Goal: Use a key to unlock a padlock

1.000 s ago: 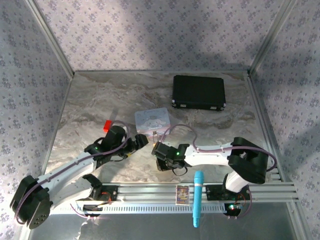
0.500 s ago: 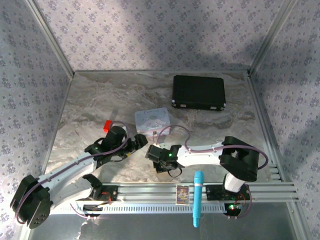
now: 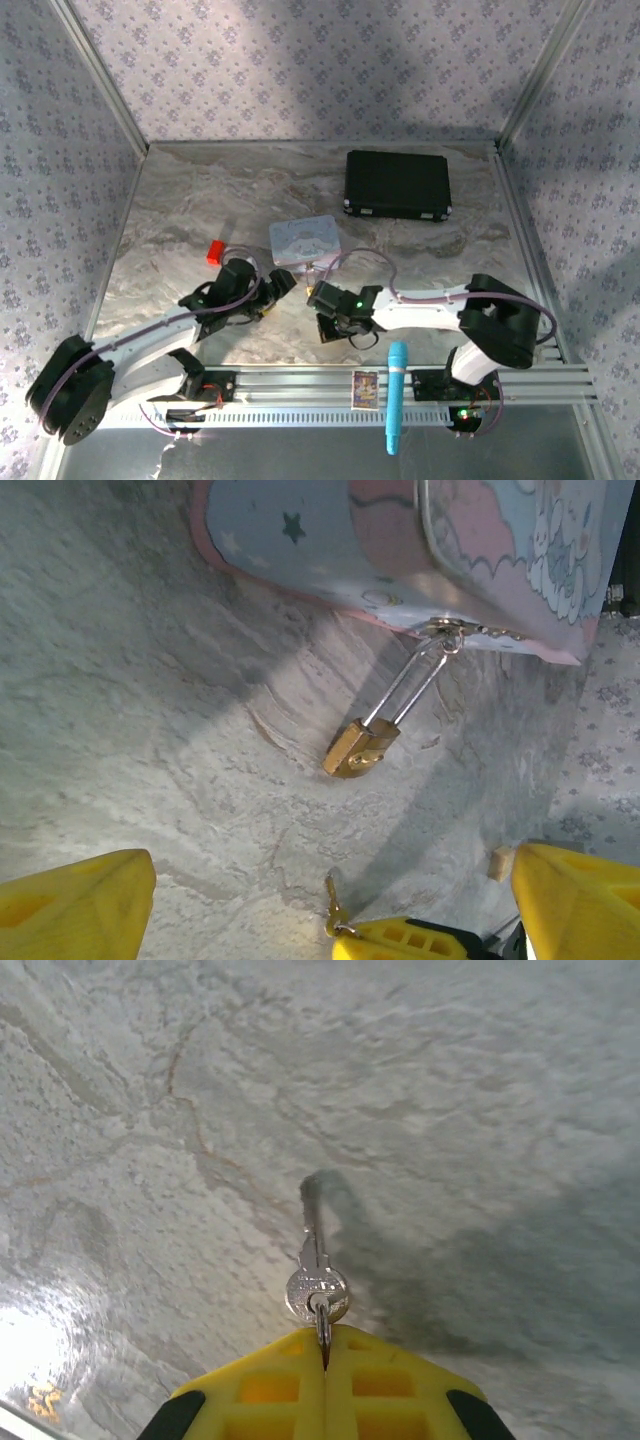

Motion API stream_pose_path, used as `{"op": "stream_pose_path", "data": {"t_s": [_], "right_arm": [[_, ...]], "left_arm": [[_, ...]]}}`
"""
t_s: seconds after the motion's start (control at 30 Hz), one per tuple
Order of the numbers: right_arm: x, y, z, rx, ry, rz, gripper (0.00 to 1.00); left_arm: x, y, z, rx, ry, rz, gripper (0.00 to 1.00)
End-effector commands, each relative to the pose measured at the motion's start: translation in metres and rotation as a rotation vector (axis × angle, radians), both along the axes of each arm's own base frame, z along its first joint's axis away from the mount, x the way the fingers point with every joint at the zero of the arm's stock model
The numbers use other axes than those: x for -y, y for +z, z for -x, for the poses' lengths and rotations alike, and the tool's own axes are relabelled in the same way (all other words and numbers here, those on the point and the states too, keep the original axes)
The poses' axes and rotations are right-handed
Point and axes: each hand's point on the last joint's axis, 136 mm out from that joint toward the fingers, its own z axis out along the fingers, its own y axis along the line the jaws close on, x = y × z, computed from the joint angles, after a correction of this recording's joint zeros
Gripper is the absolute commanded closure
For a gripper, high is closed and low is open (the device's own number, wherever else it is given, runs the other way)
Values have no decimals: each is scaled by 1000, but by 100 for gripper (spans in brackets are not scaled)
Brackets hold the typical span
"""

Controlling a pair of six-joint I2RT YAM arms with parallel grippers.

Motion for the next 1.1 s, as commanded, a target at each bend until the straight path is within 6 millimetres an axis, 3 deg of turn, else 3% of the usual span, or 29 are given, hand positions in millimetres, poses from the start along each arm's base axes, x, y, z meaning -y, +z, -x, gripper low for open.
{"op": "stream_pose_path", "data": {"t_s": [0.0, 0.2, 0.37, 0.53, 0.67, 0.77, 0.87, 0.97, 1.07], "right_arm": [[-5, 20, -1, 25, 122, -79, 100], [6, 45, -6, 47, 212, -118, 100], [12, 53, -12, 57, 208, -131, 100], [-2, 75, -26, 140, 184, -202, 100], [-17, 92, -42, 212, 162, -251, 100], [-29, 102, -52, 255, 155, -282, 100], [-42, 108, -59, 274, 158, -311, 100], [-52, 115, -63, 290, 161, -347, 100], [-55, 116, -59, 281, 169, -362, 100]], "left_arm": [[25, 30, -11, 56, 15, 125, 12], [56, 40, -6, 71, -65, 156, 17], [66, 25, -1, -37, 6, 248, 20], [75, 22, 1, -198, 142, 441, 16], [90, 35, -1, -229, 145, 546, 15], [97, 44, -2, -229, 144, 609, 6], [102, 54, -4, -226, 149, 679, 4], [103, 64, -7, -219, 161, 735, 7], [97, 60, -8, -218, 187, 730, 18]]}}
